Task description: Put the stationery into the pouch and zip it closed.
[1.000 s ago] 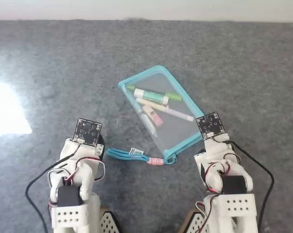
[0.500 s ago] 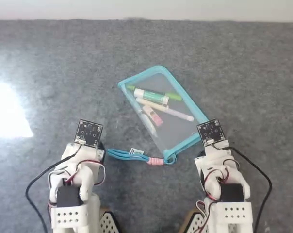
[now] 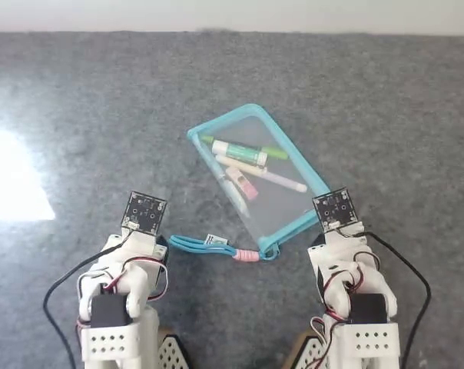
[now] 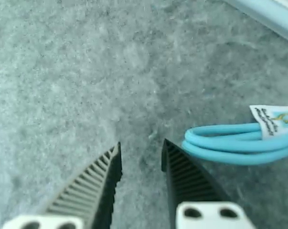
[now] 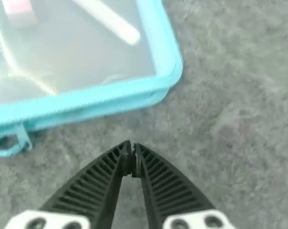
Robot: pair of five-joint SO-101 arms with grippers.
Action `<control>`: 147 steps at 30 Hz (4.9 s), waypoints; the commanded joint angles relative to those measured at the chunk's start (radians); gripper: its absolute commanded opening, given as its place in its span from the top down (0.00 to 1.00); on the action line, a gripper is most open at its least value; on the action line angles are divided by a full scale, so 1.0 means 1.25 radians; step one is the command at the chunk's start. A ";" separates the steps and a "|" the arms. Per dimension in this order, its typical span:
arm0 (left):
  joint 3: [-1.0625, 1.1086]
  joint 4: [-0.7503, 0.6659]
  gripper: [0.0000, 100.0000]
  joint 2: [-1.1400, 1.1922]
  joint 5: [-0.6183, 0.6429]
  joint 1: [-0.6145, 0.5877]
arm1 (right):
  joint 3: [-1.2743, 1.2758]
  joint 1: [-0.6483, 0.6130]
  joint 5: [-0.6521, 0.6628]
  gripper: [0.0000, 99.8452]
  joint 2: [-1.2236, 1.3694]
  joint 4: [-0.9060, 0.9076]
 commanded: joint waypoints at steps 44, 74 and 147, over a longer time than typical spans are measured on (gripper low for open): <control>-0.006 0.001 0.87 -0.015 0.005 -0.001 | 0.010 0.031 0.010 0.99 -0.080 0.107; -0.006 0.001 0.87 -0.015 0.005 -0.001 | 0.010 0.031 0.010 0.99 -0.079 0.110; -0.006 0.001 0.87 -0.015 0.005 -0.001 | 0.010 0.031 0.010 0.99 -0.079 0.110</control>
